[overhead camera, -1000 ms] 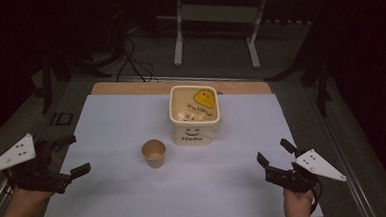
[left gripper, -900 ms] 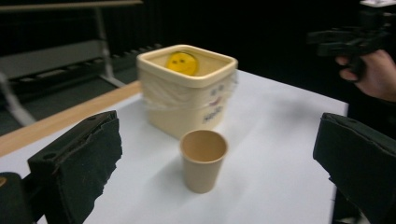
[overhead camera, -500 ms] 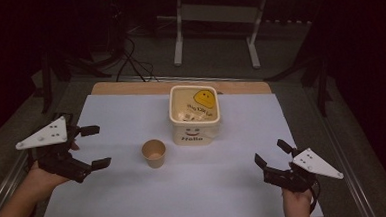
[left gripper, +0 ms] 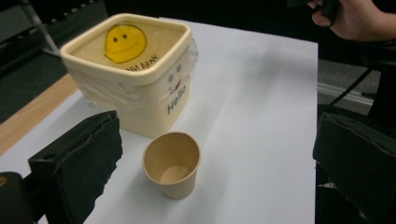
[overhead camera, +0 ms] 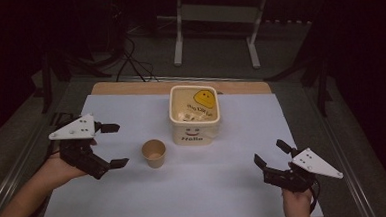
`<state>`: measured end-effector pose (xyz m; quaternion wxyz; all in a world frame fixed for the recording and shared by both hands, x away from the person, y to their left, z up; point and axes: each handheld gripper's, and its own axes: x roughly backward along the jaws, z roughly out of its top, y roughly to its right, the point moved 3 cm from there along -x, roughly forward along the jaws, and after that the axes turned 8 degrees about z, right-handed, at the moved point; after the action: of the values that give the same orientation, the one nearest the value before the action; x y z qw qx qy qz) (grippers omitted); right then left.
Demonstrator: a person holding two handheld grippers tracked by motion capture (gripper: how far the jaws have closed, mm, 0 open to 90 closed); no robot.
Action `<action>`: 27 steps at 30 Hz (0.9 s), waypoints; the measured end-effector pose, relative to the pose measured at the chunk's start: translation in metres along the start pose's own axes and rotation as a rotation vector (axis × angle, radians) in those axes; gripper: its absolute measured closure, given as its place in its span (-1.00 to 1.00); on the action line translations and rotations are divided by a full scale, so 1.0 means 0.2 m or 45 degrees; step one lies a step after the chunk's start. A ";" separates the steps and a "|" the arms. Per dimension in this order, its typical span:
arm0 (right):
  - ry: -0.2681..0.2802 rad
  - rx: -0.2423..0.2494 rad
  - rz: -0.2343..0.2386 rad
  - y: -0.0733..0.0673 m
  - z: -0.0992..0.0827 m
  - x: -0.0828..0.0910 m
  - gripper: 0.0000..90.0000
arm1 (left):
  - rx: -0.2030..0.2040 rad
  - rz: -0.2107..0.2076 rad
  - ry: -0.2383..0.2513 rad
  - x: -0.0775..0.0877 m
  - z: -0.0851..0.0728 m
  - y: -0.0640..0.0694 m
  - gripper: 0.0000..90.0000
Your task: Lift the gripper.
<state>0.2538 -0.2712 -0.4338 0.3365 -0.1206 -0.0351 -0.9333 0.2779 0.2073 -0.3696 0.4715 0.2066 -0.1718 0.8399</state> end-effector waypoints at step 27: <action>-0.038 0.003 0.022 -0.01 -0.01 -0.02 -0.72 | -0.228 -0.129 -0.337 -0.35 0.02 0.10 -0.75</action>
<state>0.2553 -0.2677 -0.4371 0.3443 -0.1342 -0.0402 -0.9284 0.2947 0.1456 -0.4034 0.5030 0.2811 -0.2960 0.7618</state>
